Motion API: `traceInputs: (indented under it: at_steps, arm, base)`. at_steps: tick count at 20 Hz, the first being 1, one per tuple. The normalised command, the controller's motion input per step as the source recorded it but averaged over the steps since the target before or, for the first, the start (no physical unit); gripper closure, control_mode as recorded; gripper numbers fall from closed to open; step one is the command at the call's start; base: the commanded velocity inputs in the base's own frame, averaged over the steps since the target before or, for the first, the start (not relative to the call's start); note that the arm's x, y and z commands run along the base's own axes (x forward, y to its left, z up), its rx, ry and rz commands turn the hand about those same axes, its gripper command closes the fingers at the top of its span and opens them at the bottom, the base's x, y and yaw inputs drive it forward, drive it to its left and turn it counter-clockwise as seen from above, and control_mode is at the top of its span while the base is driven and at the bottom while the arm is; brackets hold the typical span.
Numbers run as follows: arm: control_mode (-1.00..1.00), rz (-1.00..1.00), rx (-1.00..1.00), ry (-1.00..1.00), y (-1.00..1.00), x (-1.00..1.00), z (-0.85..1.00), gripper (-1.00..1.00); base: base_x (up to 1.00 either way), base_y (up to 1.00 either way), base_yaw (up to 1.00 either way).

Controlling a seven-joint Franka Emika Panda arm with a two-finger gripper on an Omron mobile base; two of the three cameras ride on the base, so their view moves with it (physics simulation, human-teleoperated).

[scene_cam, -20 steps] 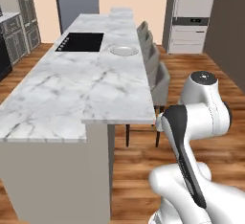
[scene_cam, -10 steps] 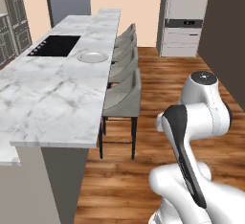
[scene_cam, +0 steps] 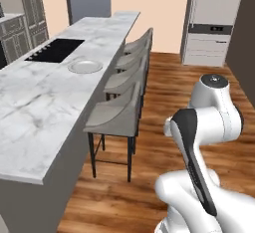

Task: Take the fork and place it on the left side of the plate. Then take the spoon and place it on the right side of the plate. Make sure they're directly next to the plate.

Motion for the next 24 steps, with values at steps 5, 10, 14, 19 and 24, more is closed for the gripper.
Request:
traceInputs:
  at_steps: [5, 10, 14, 19, 24]
  arm:
    - [1.00, 0.00, 0.00, 0.00, 0.00, 0.00, 0.00, 1.00]
    - [1.00, 0.00, 0.00, 0.00, 0.00, 0.00, 0.00, 1.00]
    - [1.00, 0.00, 0.00, 0.00, 0.00, 0.00, 0.00, 1.00]
    - [1.00, 0.00, 0.00, 0.00, 0.00, 0.00, 0.00, 1.00]
    - [1.00, 0.00, 0.00, 0.00, 0.00, 0.00, 0.00, 1.00]
  base:
    - [0.56, -0.50, 0.43]
    - [0.56, -0.47, 0.45]
    - [0.48, -0.56, 0.43]
    - [0.30, -0.64, 0.42]
    - [0.19, -0.68, 0.42]
